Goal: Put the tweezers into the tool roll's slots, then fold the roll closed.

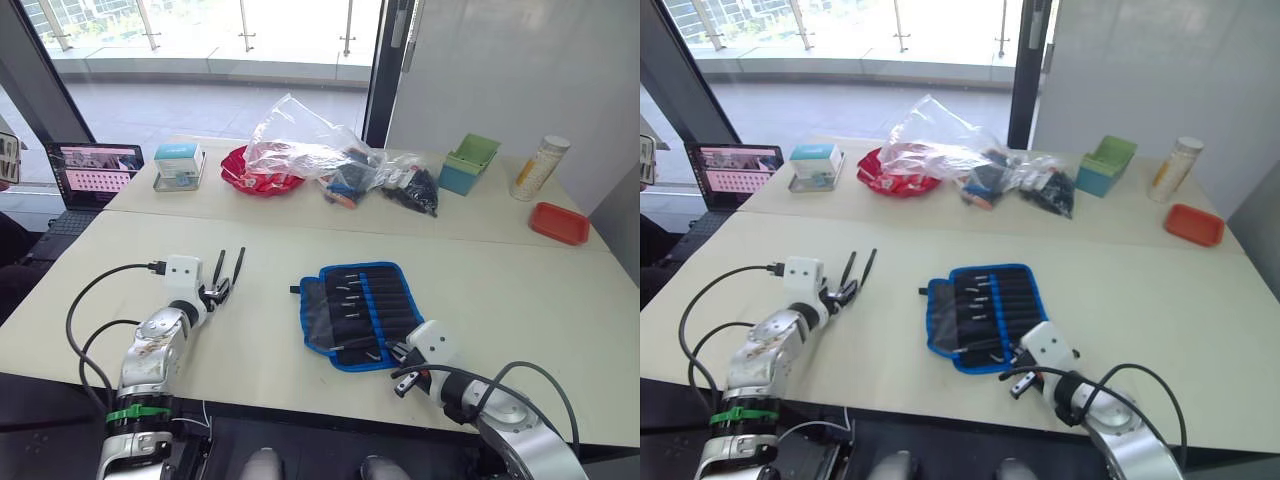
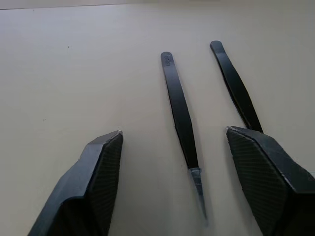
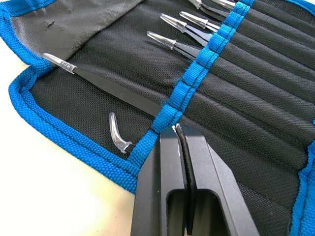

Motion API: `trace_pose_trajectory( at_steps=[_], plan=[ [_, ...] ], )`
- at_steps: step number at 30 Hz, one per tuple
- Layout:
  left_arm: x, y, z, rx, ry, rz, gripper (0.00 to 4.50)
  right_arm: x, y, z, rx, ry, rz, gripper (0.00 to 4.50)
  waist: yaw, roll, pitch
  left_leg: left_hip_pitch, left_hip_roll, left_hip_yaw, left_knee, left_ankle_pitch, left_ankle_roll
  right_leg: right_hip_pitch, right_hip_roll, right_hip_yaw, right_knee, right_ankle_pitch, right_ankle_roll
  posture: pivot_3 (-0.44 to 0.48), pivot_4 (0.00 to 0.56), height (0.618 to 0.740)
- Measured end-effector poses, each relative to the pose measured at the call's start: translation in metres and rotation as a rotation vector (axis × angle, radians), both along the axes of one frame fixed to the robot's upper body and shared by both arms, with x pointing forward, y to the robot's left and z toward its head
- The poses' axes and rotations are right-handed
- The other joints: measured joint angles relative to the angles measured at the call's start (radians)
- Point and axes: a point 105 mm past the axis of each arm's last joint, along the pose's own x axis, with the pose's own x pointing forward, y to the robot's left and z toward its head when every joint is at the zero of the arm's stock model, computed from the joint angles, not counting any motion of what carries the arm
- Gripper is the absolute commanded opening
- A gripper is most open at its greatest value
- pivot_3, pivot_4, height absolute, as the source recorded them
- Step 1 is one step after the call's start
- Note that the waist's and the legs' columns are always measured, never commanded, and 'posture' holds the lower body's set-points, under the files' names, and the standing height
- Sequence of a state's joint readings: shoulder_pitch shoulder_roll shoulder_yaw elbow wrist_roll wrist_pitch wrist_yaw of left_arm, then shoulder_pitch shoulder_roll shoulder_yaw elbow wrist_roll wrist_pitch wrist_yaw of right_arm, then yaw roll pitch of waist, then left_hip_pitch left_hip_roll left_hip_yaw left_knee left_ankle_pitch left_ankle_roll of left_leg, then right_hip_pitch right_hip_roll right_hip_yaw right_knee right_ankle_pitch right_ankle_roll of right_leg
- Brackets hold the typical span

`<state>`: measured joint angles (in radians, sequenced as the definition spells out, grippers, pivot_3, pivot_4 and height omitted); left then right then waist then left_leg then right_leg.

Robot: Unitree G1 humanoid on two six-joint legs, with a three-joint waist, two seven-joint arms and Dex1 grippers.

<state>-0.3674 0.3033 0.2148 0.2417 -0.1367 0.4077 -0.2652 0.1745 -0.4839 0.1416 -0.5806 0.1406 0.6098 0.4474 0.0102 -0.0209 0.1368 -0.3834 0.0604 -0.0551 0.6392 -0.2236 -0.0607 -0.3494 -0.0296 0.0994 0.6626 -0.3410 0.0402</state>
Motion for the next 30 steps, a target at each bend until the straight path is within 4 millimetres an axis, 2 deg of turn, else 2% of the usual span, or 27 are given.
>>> trace_pose_trajectory(
  at_steps=[4, 7, 13, 18, 20, 24, 25, 27, 30],
  plan=[
    [0.004, 0.001, 0.001, -0.011, -0.017, 0.026, 0.95, 0.000, 0.000, 0.000, -0.001, 0.000, -0.001, 0.00, 0.000, 0.000, 0.000, -0.001, -0.001, 0.000, 0.000, 0.000, 0.000, 0.001, -0.001, 0.000, 0.000, 0.000, 0.000, 0.000, 0.150, 0.723],
    [0.004, 0.003, 0.002, -0.013, -0.023, 0.040, 0.07, 0.000, 0.000, 0.001, -0.001, -0.001, 0.000, 0.00, 0.000, 0.000, 0.000, -0.001, -0.001, 0.000, 0.000, 0.000, 0.000, 0.001, -0.001, 0.000, 0.000, 0.000, 0.000, 0.000, 0.150, 0.723],
    [0.000, 0.009, 0.008, -0.005, -0.050, 0.069, 0.03, 0.000, 0.001, 0.001, -0.001, -0.001, 0.005, 0.00, -0.007, -0.001, 0.000, -0.004, -0.001, 0.000, 0.000, 0.000, 0.000, -0.002, -0.001, 0.000, 0.000, 0.000, 0.000, 0.000, 0.150, 0.723],
    [-0.007, 0.016, 0.018, 0.008, -0.080, 0.085, 0.03, 0.000, 0.001, 0.002, -0.001, -0.005, 0.010, 0.00, -0.019, -0.007, 0.004, -0.007, -0.001, 0.000, -0.002, 0.000, 0.000, -0.004, -0.001, 0.000, -0.001, 0.001, -0.002, 0.000, 0.150, 0.723],
    [-0.008, 0.017, 0.031, -0.006, -0.131, 0.086, 0.03, 0.000, 0.002, 0.002, 0.000, -0.007, 0.013, 0.00, -0.021, -0.013, 0.007, -0.008, -0.001, -0.002, -0.002, 0.000, 0.000, -0.005, -0.001, -0.001, -0.001, 0.001, -0.002, 0.000, 0.150, 0.723],
    [-0.010, 0.011, 0.085, -0.041, -0.313, 0.008, 0.03, 0.002, 0.001, 0.003, -0.012, -0.014, 0.025, 0.00, -0.022, -0.019, 0.011, -0.009, -0.001, -0.002, -0.002, 0.000, -0.001, -0.005, -0.001, -0.001, -0.003, 0.001, -0.002, 0.000, 0.150, 0.723],
    [-0.010, 0.005, 0.097, -0.047, -0.346, -0.037, 0.03, 0.002, 0.001, 0.003, -0.013, -0.014, 0.026, 0.00, -0.022, -0.019, 0.011, -0.008, -0.001, -0.002, -0.002, 0.000, -0.001, -0.004, -0.001, -0.001, -0.002, 0.001, -0.002, 0.000, 0.150, 0.723],
    [-0.013, -0.021, 0.111, -0.094, -0.344, -0.207, 0.03, 0.005, 0.001, 0.005, -0.012, -0.019, 0.033, 0.00, -0.025, -0.019, 0.011, -0.008, -0.001, -0.001, -0.002, 0.000, -0.001, -0.004, -0.001, -0.001, -0.002, 0.001, -0.002, 0.000, 0.150, 0.723],
    [-0.021, -0.065, 0.116, -0.182, -0.267, -0.454, 0.03, 0.006, 0.003, 0.004, -0.007, -0.015, 0.040, 0.00, -0.029, -0.020, 0.012, -0.007, -0.001, -0.001, -0.002, 0.000, -0.001, -0.004, -0.001, -0.001, -0.002, 0.001, -0.002, 0.000, 0.150, 0.723]
  ],
)
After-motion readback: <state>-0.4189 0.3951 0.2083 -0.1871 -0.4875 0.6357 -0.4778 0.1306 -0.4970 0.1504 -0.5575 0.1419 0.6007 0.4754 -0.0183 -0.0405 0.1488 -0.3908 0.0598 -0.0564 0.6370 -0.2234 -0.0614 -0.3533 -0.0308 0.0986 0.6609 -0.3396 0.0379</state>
